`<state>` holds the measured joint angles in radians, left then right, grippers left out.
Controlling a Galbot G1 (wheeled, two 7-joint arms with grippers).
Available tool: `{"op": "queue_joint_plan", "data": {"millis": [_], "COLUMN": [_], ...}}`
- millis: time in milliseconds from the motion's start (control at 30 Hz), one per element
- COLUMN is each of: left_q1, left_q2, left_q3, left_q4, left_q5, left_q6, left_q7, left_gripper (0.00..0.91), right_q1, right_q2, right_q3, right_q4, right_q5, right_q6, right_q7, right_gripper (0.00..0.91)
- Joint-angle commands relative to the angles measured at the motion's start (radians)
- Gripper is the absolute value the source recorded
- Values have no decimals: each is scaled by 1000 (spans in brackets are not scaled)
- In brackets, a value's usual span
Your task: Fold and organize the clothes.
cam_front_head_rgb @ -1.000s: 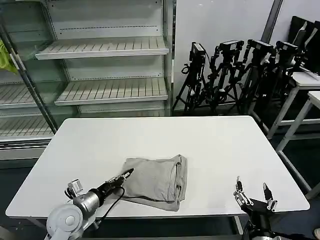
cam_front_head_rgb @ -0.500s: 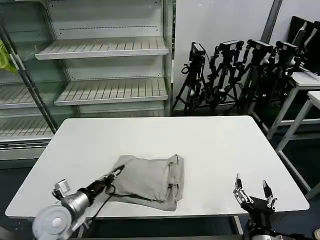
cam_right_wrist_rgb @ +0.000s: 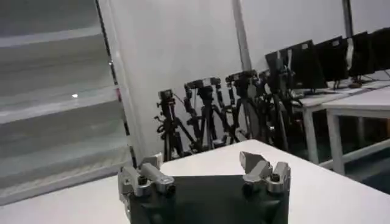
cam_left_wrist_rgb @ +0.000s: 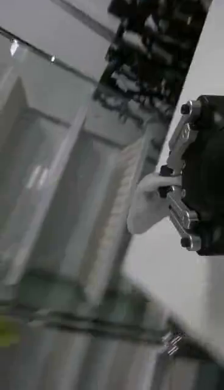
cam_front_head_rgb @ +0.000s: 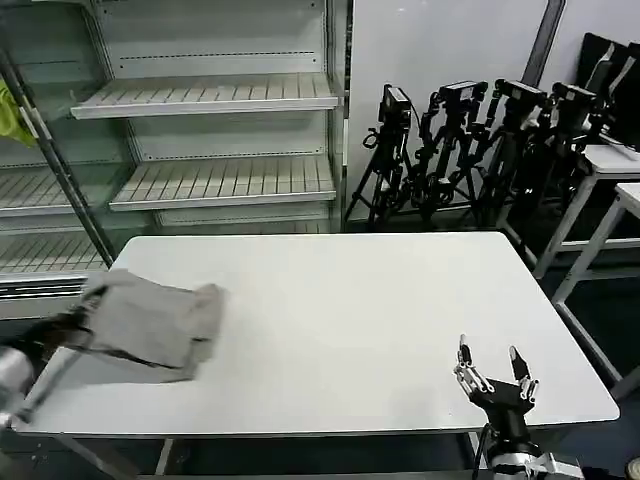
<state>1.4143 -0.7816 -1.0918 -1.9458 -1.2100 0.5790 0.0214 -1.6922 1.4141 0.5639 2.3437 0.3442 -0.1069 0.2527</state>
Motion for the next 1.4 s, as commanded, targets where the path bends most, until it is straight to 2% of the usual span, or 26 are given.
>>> {"op": "queue_joint_plan", "data": {"millis": [33,167,233,267,333,367,467,633,900,1133,1400], "left_q1": [107,141,145,122,75,48,-31,-129,-278,-338,-465], "left_q2": [180,92,27,-6,-34,-79,-141,-212,-270,-365,-530], "left_q3": [-270,-69,152,270,511,613,751,844,902,999,1064], "left_q4": [-100,-267,-308,-289,-230,-191,-128,-136,-156,0,142], "left_q5": [238,441,668,801,913,1022,1106,1089,763,688,530], "left_q6": [-3,-10,-85,-101,-155,-169,-186,-172,-70,-53,-44], "left_q7": [70,51,36,21,8,3,-11,-32,-99,-162,-308], "left_gripper": [50,50,50,50,50,50,50,50,50,50,50], "right_q1": [45,44,14,13,20,13,1,-11,-16,-10,-6], "right_q2": [-34,-31,-23,-20,-14,-14,-12,-8,1,14,16], "right_q3": [-6,-16,-20,-21,-23,-23,-18,-8,-13,-28,-23], "right_q4": [-21,-24,-12,-12,-17,-13,-10,-10,-26,-35,-34], "right_q5": [44,34,18,10,-2,-7,-14,-21,-33,-50,-50], "right_q6": [2,7,23,26,23,24,26,30,31,29,11], "right_q7": [-1,-3,-5,-5,-4,-4,-4,-4,-5,-5,-5], "right_gripper": [907,907,907,907,907,907,907,907,907,907,907]}}
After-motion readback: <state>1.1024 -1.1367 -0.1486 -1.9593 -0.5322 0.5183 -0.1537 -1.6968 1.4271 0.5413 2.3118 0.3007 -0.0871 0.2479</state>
